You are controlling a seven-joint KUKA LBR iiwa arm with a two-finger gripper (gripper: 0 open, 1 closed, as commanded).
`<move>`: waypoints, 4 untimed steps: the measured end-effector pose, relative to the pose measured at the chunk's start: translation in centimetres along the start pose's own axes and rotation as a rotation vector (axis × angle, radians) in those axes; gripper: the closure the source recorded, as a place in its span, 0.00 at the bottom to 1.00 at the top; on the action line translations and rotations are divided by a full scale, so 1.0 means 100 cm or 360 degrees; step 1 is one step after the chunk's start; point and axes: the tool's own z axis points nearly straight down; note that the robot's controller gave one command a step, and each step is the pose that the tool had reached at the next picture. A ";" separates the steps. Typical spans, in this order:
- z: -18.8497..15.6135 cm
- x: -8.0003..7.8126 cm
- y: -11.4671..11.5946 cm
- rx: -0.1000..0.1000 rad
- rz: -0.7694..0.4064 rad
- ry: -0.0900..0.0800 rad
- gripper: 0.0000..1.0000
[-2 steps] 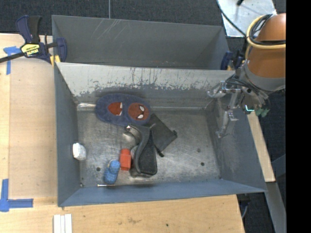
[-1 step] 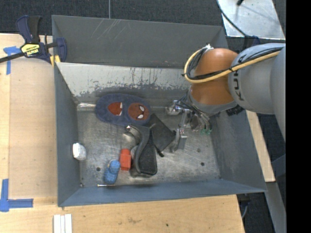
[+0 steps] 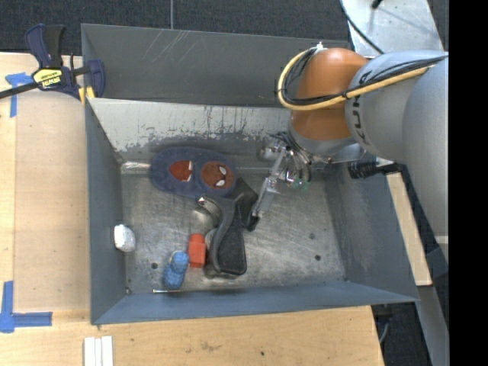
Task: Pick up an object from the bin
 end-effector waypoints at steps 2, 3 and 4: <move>0.026 0.031 0.009 0.0002 -0.1062 -0.0022 0.00; 0.024 0.028 0.010 0.0001 -0.1057 -0.0006 0.00; 0.019 0.024 0.012 -0.0003 -0.1057 -0.0029 1.00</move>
Offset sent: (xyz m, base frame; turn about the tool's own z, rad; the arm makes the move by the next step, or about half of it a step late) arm -0.0004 0.0257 0.0146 -0.1941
